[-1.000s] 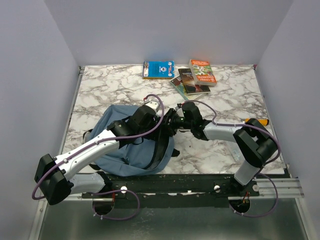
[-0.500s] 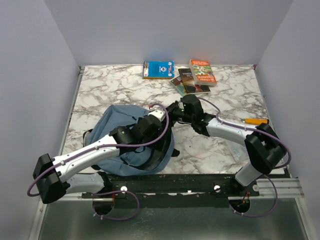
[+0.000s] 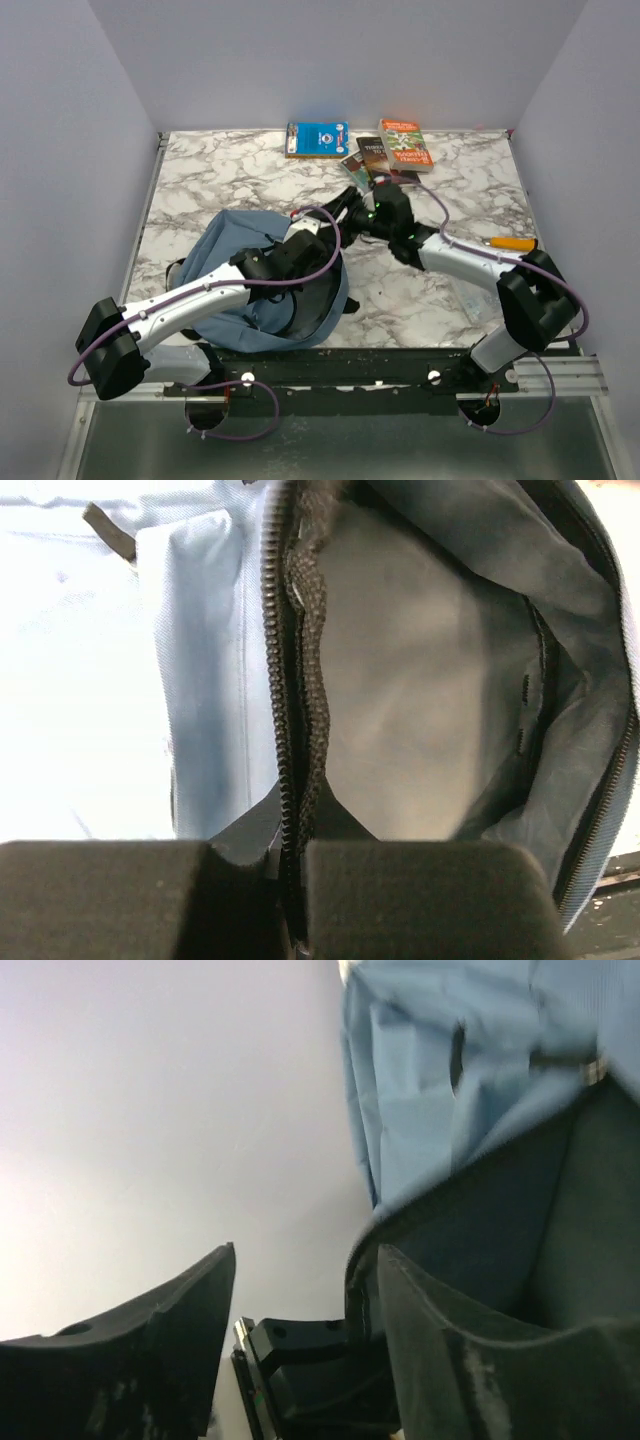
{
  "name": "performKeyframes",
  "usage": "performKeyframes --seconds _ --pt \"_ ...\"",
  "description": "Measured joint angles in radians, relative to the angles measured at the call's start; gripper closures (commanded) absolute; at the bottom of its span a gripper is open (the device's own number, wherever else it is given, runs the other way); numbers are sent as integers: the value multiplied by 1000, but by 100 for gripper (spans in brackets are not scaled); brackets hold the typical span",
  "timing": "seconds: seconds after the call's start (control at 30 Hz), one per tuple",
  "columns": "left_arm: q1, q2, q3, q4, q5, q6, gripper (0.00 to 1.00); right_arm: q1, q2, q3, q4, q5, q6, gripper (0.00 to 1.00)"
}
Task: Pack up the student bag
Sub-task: Adjust the student bag at the center of the board, then pick up the book from the center of the board.
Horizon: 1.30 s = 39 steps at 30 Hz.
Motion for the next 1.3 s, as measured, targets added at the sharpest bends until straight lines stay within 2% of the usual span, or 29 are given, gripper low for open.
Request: performKeyframes --seconds 0.03,0.17,0.3,0.47,0.6,0.63,0.83,1.1,1.3 --pt "10 -3 2 0 5 16 100 -25 -5 20 -11 -8 -61 25" --pt "91 -28 26 0 78 96 100 -174 -77 32 -53 -23 -278 14" --pt "163 -44 52 1 179 148 100 -359 -101 65 -108 -39 -455 11" --pt "227 -40 137 -35 299 221 100 -567 -28 71 -90 -75 -547 9" --pt "249 -34 209 -54 332 287 100 -668 119 100 -27 -70 -545 7" --pt "253 -34 220 -54 336 301 100 -684 160 112 -10 -66 -540 3" --pt "256 -34 229 -50 368 361 100 -749 388 201 116 -56 -465 2" --pt "321 -58 181 -11 470 375 100 -780 577 372 156 -5 -369 8" --pt "379 -93 167 4 538 367 100 -781 661 417 205 24 -289 13"
